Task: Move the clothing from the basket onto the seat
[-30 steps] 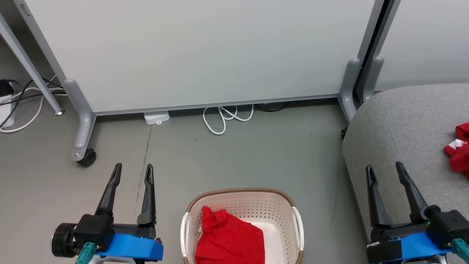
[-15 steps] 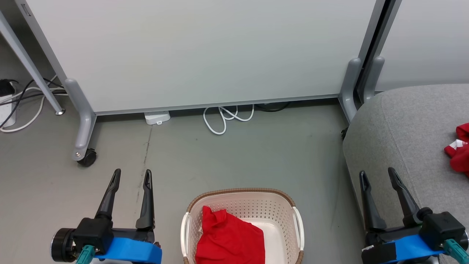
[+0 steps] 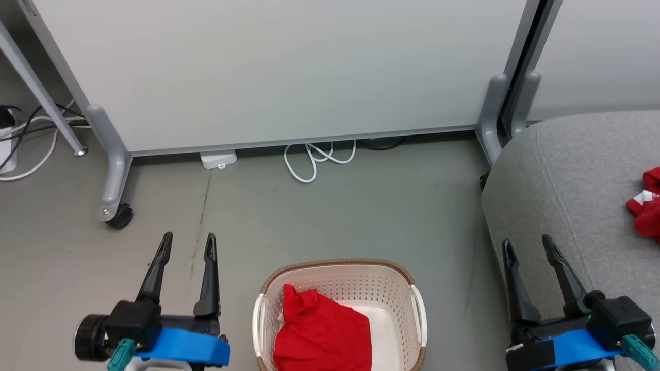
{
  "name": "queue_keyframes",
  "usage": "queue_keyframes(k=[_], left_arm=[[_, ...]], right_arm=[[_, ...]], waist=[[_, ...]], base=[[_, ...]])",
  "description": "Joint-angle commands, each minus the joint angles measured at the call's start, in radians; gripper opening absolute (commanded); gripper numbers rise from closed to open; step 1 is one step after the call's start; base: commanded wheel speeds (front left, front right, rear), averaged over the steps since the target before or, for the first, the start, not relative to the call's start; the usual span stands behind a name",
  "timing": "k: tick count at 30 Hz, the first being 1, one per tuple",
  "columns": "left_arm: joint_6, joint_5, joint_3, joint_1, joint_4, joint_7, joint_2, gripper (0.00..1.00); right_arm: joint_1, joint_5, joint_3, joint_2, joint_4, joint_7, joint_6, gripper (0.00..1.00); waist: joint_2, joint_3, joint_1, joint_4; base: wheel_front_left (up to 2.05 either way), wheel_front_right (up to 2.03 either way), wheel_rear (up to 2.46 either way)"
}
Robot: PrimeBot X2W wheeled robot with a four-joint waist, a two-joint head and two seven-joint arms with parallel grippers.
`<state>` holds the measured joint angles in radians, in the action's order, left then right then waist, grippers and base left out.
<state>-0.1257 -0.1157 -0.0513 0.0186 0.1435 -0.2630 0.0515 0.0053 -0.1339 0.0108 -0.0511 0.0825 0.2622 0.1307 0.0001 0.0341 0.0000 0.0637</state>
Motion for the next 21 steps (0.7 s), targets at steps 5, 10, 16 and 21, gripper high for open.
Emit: queue_keyframes(k=[5,10,16,21], left_arm=[[-0.007,-0.006,-0.042,0.086,0.029,-0.003,0.007,1.0],[-0.005,-0.019,-0.112,0.179,0.069,-0.003,0.046,1.0],[-0.006,-0.049,-0.242,0.346,0.165,-0.003,0.117,1.0],[-0.005,-0.079,-0.357,0.483,0.264,-0.003,0.171,1.0]], right_arm=[[-0.044,0.004,0.001,0.001,-0.017,0.004,0.0,1.0],[-0.093,0.011,-0.003,0.001,-0.035,0.004,0.0,1.0],[-0.186,0.012,-0.012,0.001,-0.062,0.004,0.0,1.0],[-0.263,0.003,-0.019,0.001,-0.085,0.004,0.0,1.0]], waist=[[-0.0001,0.05,0.0,-0.022],[-0.0001,0.118,0.0,-0.045],[-0.0001,0.242,0.0,-0.098],[-0.0001,0.355,0.0,-0.144]], base=[[0.0,0.0,0.0],[0.0,0.0,0.0],[0.0,0.0,0.0],[0.0,0.0,0.0]])
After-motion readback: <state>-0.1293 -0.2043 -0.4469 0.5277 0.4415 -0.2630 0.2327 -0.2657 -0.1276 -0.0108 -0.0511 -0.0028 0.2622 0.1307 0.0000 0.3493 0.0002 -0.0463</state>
